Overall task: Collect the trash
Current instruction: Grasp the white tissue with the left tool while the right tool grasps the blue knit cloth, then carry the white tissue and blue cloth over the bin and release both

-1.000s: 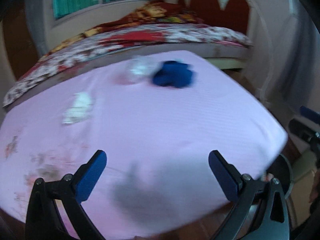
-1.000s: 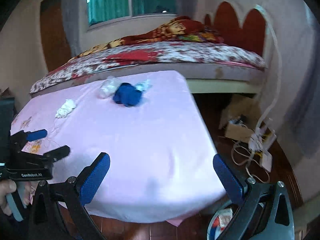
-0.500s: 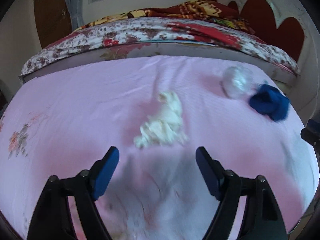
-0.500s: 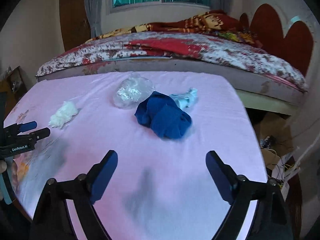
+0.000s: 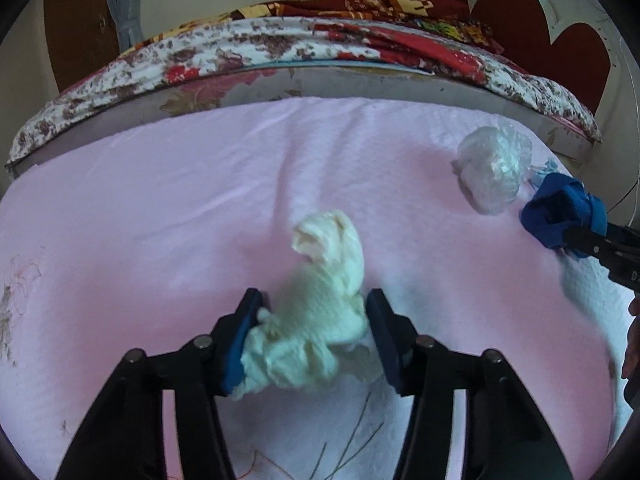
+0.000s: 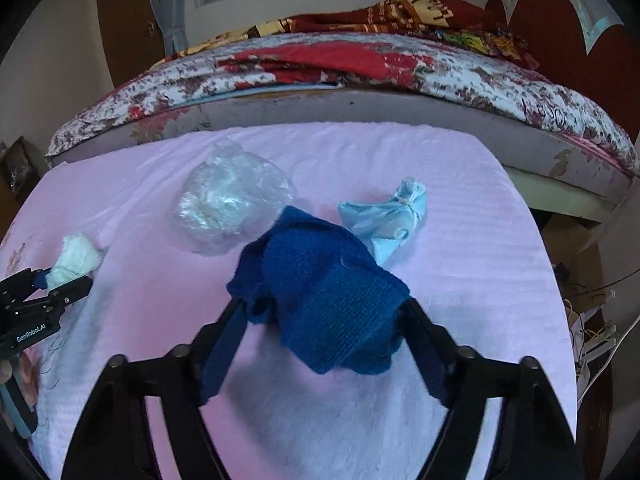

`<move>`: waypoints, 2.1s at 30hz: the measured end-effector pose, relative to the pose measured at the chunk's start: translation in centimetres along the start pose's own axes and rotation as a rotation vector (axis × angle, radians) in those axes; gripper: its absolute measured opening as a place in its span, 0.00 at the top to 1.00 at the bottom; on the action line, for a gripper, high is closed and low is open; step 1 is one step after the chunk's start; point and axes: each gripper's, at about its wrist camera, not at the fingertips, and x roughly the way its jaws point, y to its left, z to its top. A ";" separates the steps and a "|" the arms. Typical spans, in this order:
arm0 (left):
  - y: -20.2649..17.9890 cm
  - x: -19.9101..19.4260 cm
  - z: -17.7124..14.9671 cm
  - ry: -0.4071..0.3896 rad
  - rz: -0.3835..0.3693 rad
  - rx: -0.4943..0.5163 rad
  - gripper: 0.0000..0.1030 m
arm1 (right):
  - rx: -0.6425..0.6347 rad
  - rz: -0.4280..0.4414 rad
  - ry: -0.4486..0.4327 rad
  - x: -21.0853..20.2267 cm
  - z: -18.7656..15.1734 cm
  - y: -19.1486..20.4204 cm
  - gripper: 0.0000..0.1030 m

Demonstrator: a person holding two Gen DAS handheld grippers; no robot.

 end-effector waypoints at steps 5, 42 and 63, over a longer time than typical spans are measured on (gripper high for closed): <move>-0.5 -0.3 0.0 0.002 -0.033 0.008 0.66 | 0.036 0.007 0.024 0.7 -0.5 -1.1 0.46; -17.4 -15.1 -8.2 -0.159 -0.262 0.246 0.67 | 0.182 -0.043 -0.209 -24.3 -17.1 -7.2 0.67; -31.5 -17.8 -12.8 -0.134 -0.426 0.467 0.67 | 0.370 -0.213 -0.215 -32.5 -27.8 -18.2 0.67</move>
